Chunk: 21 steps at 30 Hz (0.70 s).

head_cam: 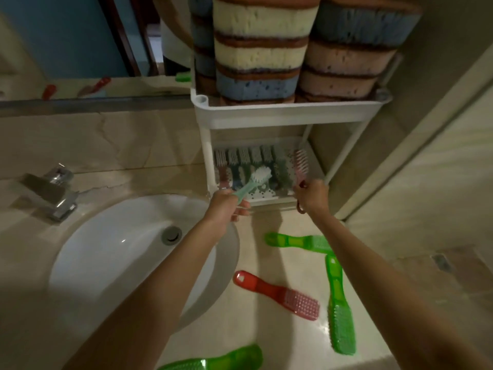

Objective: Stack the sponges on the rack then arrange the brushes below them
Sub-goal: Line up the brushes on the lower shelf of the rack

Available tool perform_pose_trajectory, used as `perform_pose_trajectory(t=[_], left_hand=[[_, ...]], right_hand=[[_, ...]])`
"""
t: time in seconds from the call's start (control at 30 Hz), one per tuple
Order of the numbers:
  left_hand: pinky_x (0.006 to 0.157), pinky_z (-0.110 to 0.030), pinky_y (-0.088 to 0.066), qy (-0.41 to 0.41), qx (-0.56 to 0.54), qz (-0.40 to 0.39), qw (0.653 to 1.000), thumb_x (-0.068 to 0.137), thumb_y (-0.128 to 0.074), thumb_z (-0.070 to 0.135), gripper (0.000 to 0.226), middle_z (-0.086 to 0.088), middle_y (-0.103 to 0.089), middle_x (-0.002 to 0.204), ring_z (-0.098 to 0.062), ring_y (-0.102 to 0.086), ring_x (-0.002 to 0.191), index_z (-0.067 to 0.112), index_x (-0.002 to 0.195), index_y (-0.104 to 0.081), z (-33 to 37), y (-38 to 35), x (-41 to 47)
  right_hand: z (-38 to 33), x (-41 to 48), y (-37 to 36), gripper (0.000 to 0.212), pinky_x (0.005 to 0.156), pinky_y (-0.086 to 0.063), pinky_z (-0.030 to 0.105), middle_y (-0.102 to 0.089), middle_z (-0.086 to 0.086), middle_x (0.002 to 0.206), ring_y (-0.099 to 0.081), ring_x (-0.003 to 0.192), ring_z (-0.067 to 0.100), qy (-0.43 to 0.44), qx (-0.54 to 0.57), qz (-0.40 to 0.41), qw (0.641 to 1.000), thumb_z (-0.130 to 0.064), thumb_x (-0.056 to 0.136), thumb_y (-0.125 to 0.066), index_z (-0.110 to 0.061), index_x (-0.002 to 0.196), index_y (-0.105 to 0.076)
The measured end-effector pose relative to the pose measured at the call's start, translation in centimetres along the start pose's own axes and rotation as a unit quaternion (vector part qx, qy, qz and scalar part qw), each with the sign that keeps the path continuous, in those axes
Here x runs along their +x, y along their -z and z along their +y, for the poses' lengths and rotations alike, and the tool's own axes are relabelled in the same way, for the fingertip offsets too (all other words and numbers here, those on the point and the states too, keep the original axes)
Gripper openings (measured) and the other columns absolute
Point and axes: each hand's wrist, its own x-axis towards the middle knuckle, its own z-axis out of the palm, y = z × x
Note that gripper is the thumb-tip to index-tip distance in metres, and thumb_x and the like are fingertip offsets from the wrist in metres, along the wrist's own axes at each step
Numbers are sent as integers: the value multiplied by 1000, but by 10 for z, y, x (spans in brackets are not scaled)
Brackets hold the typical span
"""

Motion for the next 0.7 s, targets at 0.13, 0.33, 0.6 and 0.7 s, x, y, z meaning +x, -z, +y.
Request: perform_pose_trajectory(t=[0.13,0.33,0.6,0.7], left_hand=[[45,-21,-34,20,-2,36,999,97,-31,7,23,-2,-60,68,-8,-56,37,9,101,-54,12,-12,27],[43,-19,-30,60,-7,77,995,98,-30,9,27,-2,-57,64,-2,-48,25,12,79,-50,17,-18,54],[48,-19,-34,60,-21,87,994,97,-34,8,28,-2,-59,65,-8,-54,43,12,76,-52,14,-19,67],[47,-19,-34,54,-28,81,995,96,-33,6,28,-2,-58,65,0,-51,28,12,77,-53,15,-21,66]], right_hand=[[-5,51,-2,34,75,-47,38,-66,25,98,-64,97,37,8,-88,-49,995,-23,93,-51,8,103,-63],[-4,97,-19,35,80,-54,38,-65,17,99,-64,97,32,-27,-141,-76,987,-33,94,-47,-2,104,-61],[-3,112,-42,36,82,-55,40,-66,20,106,-64,98,33,16,-171,-36,985,-30,94,-47,1,106,-61],[-2,109,-46,36,83,-55,43,-66,20,107,-64,98,33,-4,-159,-58,986,-31,96,-45,0,106,-60]])
